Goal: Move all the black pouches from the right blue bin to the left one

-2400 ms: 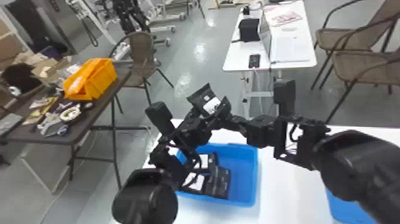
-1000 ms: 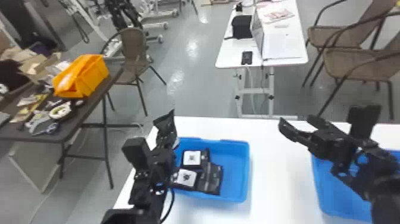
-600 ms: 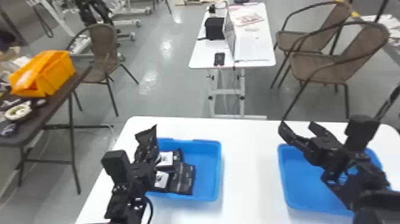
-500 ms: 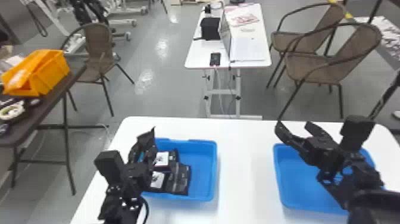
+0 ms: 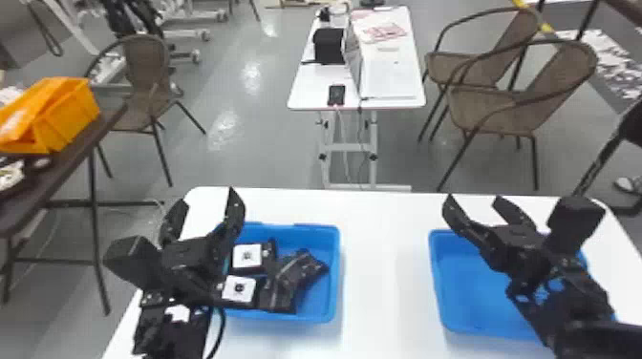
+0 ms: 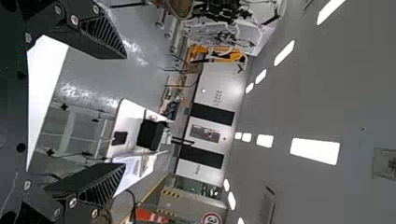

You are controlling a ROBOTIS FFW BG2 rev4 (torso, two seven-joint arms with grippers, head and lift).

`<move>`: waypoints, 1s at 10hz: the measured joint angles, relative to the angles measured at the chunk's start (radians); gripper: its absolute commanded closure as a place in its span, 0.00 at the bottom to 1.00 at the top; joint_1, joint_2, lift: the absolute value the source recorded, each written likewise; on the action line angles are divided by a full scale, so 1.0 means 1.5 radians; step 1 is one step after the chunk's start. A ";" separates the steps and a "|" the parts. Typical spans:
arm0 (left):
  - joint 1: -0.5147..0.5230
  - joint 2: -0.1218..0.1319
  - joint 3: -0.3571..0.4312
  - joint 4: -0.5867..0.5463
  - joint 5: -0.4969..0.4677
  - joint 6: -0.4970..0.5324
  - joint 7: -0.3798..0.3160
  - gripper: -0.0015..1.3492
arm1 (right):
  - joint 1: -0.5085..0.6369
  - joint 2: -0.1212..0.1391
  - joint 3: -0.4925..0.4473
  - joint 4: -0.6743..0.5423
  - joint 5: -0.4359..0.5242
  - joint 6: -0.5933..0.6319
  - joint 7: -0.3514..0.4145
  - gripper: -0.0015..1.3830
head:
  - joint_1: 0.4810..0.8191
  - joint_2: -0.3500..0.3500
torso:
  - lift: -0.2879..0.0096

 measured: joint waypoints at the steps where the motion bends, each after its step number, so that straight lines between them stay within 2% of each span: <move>1: 0.012 -0.008 0.000 -0.013 -0.021 -0.024 0.009 0.11 | 0.024 0.000 0.000 -0.019 0.007 -0.018 -0.004 0.11 | 0.63 0.66 | 1.00; 3: 0.044 -0.008 -0.016 -0.039 -0.068 -0.028 0.019 0.11 | 0.083 0.002 0.003 -0.059 0.023 -0.026 -0.004 0.11 | 0.63 0.65 | 1.00; 4: 0.063 0.003 -0.027 -0.053 -0.087 -0.014 0.019 0.11 | 0.111 0.002 0.009 -0.077 0.033 -0.025 0.000 0.10 | 0.63 0.65 | 1.00; 5: 0.087 0.024 -0.039 -0.072 -0.102 0.005 0.018 0.11 | 0.137 0.002 0.013 -0.096 0.052 -0.027 0.021 0.10 | 0.63 0.65 | 1.00; 6: 0.114 0.053 -0.050 -0.098 -0.113 0.027 0.018 0.11 | 0.164 0.002 0.013 -0.108 0.068 -0.044 0.053 0.11 | 0.63 0.66 | 1.00; 7: 0.140 0.075 -0.061 -0.120 -0.119 0.048 0.034 0.11 | 0.194 0.002 0.008 -0.120 0.078 -0.063 0.068 0.11 | 0.63 0.66 | 1.00; 8: 0.164 0.079 -0.066 -0.136 -0.127 0.053 0.071 0.11 | 0.226 0.002 0.002 -0.135 0.085 -0.077 0.070 0.11 | 0.63 0.67 | 1.00; 10: 0.215 0.046 -0.048 -0.170 -0.166 0.065 0.080 0.11 | 0.295 0.004 -0.015 -0.167 0.087 -0.088 0.068 0.11 | 0.63 0.67 | 1.00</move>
